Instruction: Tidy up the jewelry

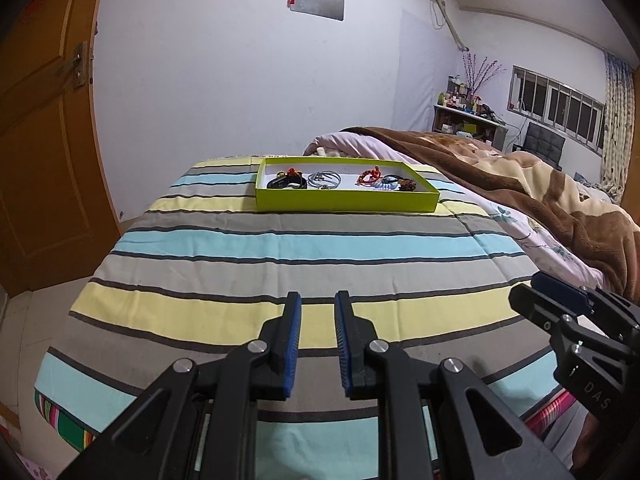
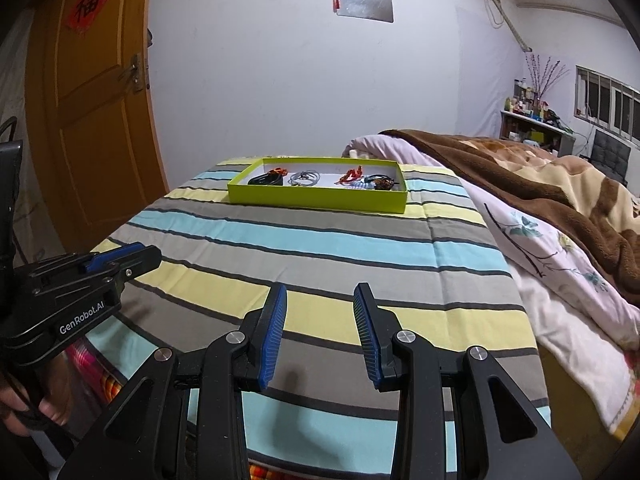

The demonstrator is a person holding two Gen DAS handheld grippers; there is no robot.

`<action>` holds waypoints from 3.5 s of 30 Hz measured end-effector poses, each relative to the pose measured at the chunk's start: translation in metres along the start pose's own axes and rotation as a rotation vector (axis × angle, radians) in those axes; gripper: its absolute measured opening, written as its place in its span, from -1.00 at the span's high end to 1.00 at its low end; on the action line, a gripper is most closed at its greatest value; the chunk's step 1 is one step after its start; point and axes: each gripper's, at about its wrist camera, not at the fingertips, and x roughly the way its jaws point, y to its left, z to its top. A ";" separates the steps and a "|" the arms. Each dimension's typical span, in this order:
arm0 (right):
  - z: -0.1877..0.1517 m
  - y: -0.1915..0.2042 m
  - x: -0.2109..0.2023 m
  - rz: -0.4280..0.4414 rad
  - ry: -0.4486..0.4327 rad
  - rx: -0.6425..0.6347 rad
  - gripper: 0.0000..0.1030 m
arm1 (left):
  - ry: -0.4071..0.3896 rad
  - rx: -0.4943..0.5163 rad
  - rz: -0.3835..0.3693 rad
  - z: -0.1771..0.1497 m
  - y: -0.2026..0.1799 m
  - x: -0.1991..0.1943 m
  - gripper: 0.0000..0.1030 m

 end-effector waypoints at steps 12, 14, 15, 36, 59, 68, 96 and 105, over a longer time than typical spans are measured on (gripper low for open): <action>0.000 -0.001 0.000 -0.007 0.004 0.001 0.31 | -0.002 -0.005 0.007 -0.002 0.002 -0.002 0.66; 0.000 -0.002 0.000 -0.007 0.005 0.004 0.31 | -0.002 -0.004 0.009 -0.002 0.002 -0.001 0.66; 0.001 -0.002 0.000 -0.007 0.006 0.004 0.31 | -0.001 -0.003 0.009 -0.002 0.002 -0.001 0.66; 0.000 -0.002 0.000 -0.009 0.016 0.004 0.31 | 0.009 0.009 0.014 -0.003 0.000 -0.002 0.66; 0.000 -0.001 -0.001 -0.011 0.018 0.005 0.31 | 0.016 0.018 0.016 -0.007 -0.004 -0.003 0.66; 0.001 -0.001 -0.002 -0.013 0.015 0.005 0.31 | 0.015 0.018 0.021 -0.008 -0.004 -0.003 0.66; 0.001 -0.001 -0.005 -0.015 0.012 0.003 0.31 | 0.032 0.024 0.038 -0.011 -0.005 -0.002 0.66; 0.001 -0.001 -0.006 -0.015 0.015 0.000 0.31 | 0.035 0.028 0.027 -0.013 -0.006 -0.002 0.66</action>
